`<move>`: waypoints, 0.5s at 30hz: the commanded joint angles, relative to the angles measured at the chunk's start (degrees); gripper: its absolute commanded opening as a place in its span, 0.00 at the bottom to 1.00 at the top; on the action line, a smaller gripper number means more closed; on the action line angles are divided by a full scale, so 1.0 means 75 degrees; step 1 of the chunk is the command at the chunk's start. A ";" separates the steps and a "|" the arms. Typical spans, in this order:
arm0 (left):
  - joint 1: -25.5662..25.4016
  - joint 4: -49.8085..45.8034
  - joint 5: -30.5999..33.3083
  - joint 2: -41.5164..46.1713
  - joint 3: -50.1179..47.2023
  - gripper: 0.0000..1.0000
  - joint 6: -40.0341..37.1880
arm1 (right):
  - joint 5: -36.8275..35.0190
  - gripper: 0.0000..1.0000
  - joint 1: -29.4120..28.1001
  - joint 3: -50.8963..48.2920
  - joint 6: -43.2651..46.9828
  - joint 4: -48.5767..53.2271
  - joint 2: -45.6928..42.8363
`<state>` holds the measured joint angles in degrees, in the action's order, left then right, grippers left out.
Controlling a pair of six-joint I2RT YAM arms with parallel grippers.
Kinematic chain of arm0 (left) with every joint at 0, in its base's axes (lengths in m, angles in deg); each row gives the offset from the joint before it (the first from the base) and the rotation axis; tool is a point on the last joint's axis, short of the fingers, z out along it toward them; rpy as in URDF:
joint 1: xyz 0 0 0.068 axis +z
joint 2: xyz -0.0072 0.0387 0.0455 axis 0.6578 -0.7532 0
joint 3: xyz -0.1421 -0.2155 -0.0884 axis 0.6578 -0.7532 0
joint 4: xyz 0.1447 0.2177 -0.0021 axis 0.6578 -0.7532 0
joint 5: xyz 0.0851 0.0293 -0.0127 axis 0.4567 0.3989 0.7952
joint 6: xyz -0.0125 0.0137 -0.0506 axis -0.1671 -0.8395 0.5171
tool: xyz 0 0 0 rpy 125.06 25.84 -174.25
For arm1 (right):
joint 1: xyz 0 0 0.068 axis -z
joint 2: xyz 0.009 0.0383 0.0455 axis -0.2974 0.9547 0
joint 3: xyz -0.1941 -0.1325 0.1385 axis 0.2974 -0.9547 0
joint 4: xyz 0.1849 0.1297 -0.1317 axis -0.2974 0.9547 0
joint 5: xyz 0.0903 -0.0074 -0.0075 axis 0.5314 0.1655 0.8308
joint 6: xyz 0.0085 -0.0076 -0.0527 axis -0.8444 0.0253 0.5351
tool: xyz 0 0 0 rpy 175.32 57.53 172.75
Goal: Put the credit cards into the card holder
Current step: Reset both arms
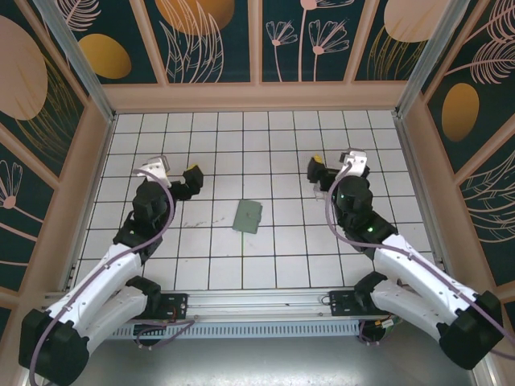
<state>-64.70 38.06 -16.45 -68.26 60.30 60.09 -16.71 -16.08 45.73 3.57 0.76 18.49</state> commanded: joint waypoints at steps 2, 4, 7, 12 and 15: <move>0.0020 0.1961 0.1311 -0.0030 -0.1451 0.99 -0.2273 | 0.0089 0.99 0.1475 -0.1290 0.0615 -0.1040 -0.0091; 0.0036 0.3240 0.1663 -0.0023 -0.2159 0.99 -0.2797 | 0.1064 0.99 0.2305 -0.2032 0.0714 -0.2004 -0.0313; 0.0204 0.3740 0.1934 -0.0161 -0.2439 0.99 -0.3182 | 0.2133 0.99 0.3273 -0.2936 0.0771 -0.3284 -0.0542; 0.0569 0.4604 0.1544 -0.0935 -0.2694 0.99 -0.3244 | 0.3294 0.99 0.4258 -0.3630 0.0833 -0.4655 -0.0077; 0.0771 0.5430 0.1312 -0.1509 -0.2914 0.99 -0.3224 | 0.3468 0.99 0.4516 -0.3739 0.0788 -0.5525 0.1016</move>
<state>-60.05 69.01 -5.61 -77.00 40.22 37.79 4.21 16.44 18.94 8.69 -28.53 21.24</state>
